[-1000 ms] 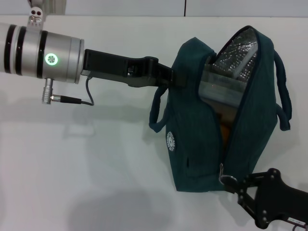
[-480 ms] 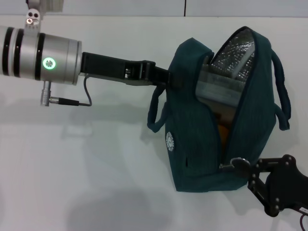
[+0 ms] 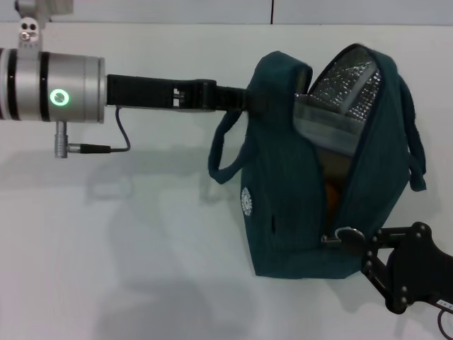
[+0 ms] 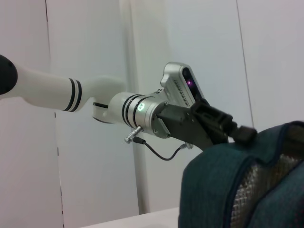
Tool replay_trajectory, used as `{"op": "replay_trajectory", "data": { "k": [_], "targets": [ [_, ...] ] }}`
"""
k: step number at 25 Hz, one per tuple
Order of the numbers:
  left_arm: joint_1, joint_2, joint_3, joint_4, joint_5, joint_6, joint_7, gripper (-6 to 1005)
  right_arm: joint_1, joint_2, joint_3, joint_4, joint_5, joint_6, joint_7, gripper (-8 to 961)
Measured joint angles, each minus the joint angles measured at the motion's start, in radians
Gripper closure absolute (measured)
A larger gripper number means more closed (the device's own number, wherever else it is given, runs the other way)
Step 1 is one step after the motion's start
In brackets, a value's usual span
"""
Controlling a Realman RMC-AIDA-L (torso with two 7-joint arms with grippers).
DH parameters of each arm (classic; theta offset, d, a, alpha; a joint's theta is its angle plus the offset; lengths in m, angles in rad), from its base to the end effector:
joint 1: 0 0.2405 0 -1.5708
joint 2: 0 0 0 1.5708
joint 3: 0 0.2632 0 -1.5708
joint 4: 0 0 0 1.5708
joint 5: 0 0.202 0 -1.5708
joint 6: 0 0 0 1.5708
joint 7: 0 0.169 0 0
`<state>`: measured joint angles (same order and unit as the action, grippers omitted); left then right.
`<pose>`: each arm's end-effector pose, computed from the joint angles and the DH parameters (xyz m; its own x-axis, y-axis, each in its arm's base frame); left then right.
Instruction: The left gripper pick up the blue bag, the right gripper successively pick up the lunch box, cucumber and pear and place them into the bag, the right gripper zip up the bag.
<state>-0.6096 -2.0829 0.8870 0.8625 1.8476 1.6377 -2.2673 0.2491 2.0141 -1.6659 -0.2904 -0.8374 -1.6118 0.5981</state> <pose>-0.1708 0.3528 -0.0128 0.4476 0.7871 0.4245 0.7508 -0.5886 0.2997 0.2700 0.2250 -0.0656 0.6754 -0.0141 -0.7373 -0.3057 -0.9152 -0.2626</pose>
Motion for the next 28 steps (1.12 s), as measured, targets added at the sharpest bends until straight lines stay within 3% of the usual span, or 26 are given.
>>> {"op": "replay_trajectory", "data": {
  "k": [11,20,28],
  "targets": [
    [0.099,0.012,-0.007,0.019,-0.205,0.014,0.184,445,0.009,0.001,0.010,-0.006,0.003,-0.003,-0.013,925],
    [0.195,0.009,-0.045,-0.006,-0.270,0.045,0.371,254,0.012,0.002,0.028,-0.025,0.066,-0.080,-0.056,921],
    [0.215,0.014,-0.046,-0.118,-0.322,0.165,0.559,136,0.036,0.002,0.037,-0.072,0.112,-0.081,-0.066,917]
  ]
}}
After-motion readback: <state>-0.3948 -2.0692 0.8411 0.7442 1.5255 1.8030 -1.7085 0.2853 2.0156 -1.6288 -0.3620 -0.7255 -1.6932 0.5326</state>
